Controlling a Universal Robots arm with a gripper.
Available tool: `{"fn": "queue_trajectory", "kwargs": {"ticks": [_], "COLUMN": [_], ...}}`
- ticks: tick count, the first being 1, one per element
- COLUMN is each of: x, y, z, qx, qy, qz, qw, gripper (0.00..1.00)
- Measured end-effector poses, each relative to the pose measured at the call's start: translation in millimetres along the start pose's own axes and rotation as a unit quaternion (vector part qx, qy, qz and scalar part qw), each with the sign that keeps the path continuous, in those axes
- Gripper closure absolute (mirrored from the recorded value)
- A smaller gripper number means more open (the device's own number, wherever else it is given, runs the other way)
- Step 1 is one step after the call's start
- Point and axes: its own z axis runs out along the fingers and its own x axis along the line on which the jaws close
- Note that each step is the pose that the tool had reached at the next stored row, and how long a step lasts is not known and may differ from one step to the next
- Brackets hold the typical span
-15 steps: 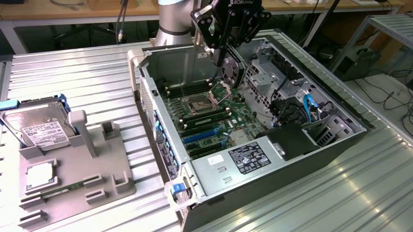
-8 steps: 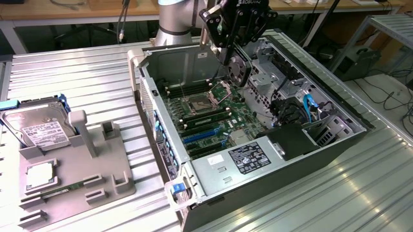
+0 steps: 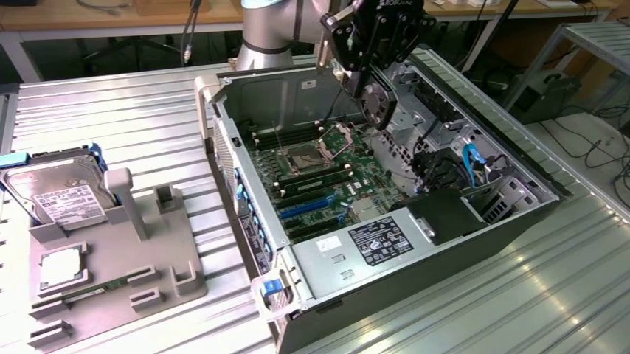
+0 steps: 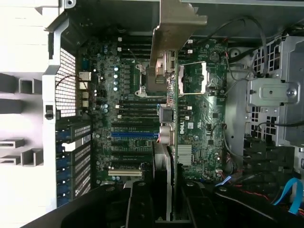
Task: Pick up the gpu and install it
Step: 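Pick up the gpu and move the gpu toward the slot, then insert the gpu into the slot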
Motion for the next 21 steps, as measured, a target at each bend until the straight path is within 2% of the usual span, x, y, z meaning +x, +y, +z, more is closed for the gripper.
{"fn": "queue_trajectory", "kwargs": {"ticks": [5,21], "x": [-10.6,-11.0], "y": [-0.2,-0.2], "z": [0.2,0.3], "qx": [0.0000,0.0000], "qy": [0.0000,0.0000], "qz": [0.000,-0.001], "qw": [1.0000,1.0000], "gripper": [0.72,0.72]}}
